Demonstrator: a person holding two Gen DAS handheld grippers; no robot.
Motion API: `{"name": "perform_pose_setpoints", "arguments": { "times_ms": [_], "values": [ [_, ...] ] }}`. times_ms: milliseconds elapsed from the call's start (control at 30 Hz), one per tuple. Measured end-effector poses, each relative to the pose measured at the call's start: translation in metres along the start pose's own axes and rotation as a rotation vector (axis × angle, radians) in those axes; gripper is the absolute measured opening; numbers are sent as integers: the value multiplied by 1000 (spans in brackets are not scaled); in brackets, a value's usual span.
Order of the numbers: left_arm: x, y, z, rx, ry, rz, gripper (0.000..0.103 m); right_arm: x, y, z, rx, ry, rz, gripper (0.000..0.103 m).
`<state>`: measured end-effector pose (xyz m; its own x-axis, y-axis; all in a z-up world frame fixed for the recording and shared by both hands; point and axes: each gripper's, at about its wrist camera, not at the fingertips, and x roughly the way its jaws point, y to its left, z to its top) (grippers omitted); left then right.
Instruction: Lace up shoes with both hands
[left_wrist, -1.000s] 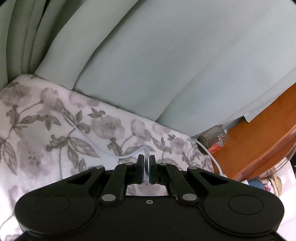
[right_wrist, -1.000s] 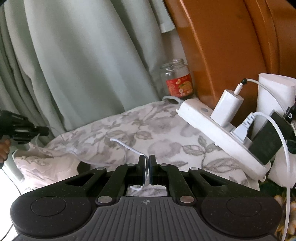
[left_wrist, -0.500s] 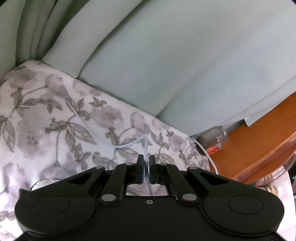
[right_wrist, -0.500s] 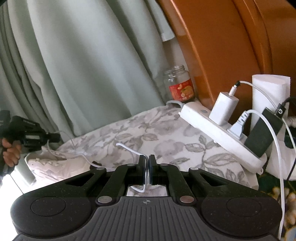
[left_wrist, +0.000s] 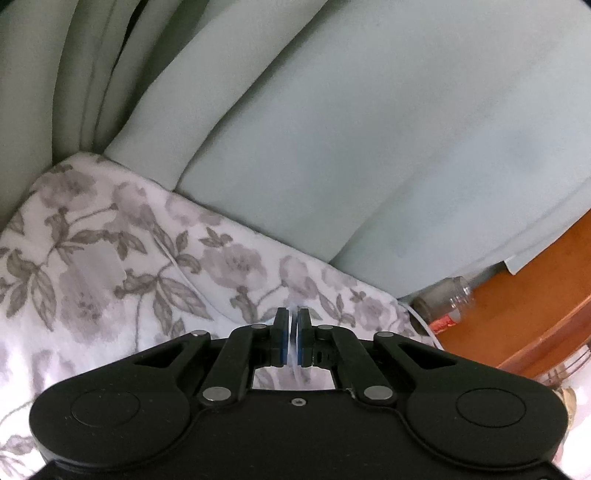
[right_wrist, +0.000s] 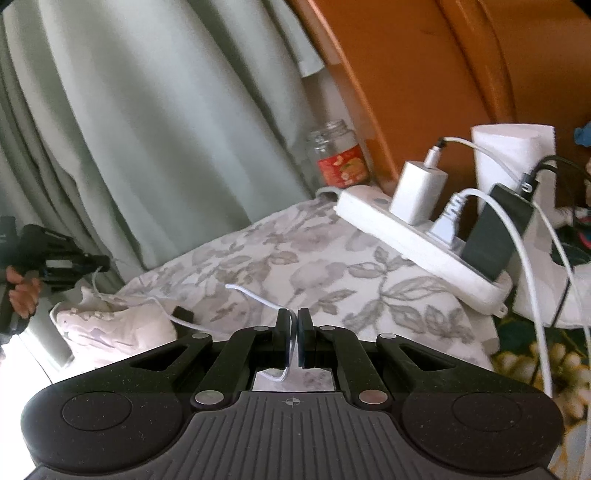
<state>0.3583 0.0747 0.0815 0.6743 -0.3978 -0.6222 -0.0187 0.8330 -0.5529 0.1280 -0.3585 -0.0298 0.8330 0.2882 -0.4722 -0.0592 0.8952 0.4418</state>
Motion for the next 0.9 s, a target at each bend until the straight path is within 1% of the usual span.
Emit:
{"name": "perform_pose_setpoints", "arguments": {
  "times_ms": [133, 300, 433, 567, 700, 900],
  "values": [
    [0, 2, 4, -3, -16, 15, 0, -4, -9, -3, 16, 2, -22, 3],
    [-4, 4, 12, -5, -56, 32, 0, -8, -20, -6, 31, 10, -47, 3],
    [-6, 2, 18, 7, -87, 54, 0, -8, -23, -7, 37, 17, -56, 3],
    [-9, 3, 21, 11, -103, 60, 0, -7, -24, -7, 34, 23, -58, 3],
    [-10, 6, 20, 20, -94, 63, 0, -7, -23, -8, 30, 29, -60, 4],
    [-12, 11, 15, 18, -69, 38, 1, -5, -22, -7, 24, 38, -60, 4]
  ]
}}
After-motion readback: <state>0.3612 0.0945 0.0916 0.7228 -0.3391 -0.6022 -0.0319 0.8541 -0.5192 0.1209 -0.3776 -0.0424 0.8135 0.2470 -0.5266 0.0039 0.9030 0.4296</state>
